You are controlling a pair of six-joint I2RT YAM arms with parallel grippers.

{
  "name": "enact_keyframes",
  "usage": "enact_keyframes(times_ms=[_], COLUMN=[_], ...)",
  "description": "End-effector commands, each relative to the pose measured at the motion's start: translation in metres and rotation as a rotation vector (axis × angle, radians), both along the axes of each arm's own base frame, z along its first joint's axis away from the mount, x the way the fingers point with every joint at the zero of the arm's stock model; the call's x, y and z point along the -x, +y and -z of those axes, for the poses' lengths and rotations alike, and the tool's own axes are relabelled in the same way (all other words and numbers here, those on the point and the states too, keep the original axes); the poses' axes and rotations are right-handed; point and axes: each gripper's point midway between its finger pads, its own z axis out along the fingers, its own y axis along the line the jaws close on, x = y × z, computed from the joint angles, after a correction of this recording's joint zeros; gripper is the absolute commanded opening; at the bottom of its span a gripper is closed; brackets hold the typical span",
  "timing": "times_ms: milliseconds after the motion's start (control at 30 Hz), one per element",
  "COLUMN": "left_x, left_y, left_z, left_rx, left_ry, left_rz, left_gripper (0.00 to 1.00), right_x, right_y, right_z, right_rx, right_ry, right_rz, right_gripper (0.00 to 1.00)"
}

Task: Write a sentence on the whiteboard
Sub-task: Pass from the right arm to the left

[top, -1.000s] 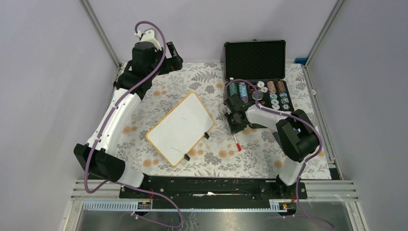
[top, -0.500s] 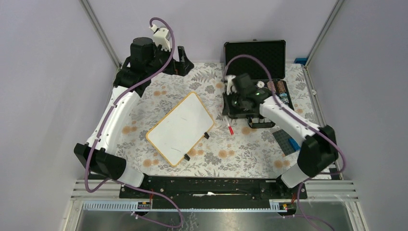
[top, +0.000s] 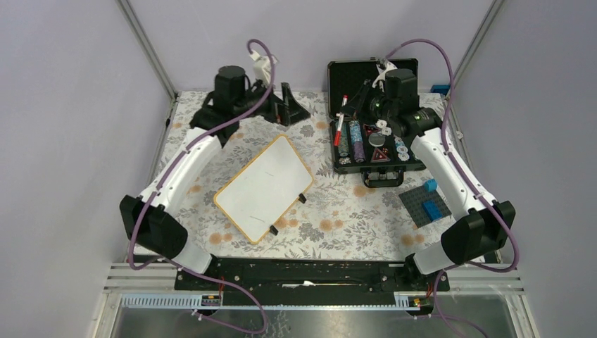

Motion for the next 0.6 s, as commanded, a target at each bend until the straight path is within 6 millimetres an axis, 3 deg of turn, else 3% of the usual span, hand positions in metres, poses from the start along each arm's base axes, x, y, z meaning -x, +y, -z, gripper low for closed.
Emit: enact_keyframes(times_ms=[0,200,333,567], left_x=[0.018,0.032,0.039,0.036], left_y=[-0.045,-0.085,-0.099,-0.108], left_z=[-0.001,0.037,0.054,0.056], left_rx=[0.042,-0.073,-0.112,-0.149], left_ry=[-0.024,-0.017,-0.006,-0.043], left_rz=[0.128,0.176,0.195,0.172], left_gripper=[0.96,0.83,0.75,0.63], right_x=[-0.012,-0.016,-0.015,-0.008], right_y=[0.003,0.003,0.004,0.01], right_z=[-0.025,-0.03,-0.033,-0.025], right_rx=[-0.125,-0.172,-0.183,-0.202], right_ry=[0.02,0.043,0.043,0.078], right_rz=[0.106,0.15,0.148,0.125], right_gripper=[0.0,0.0,0.0,0.0])
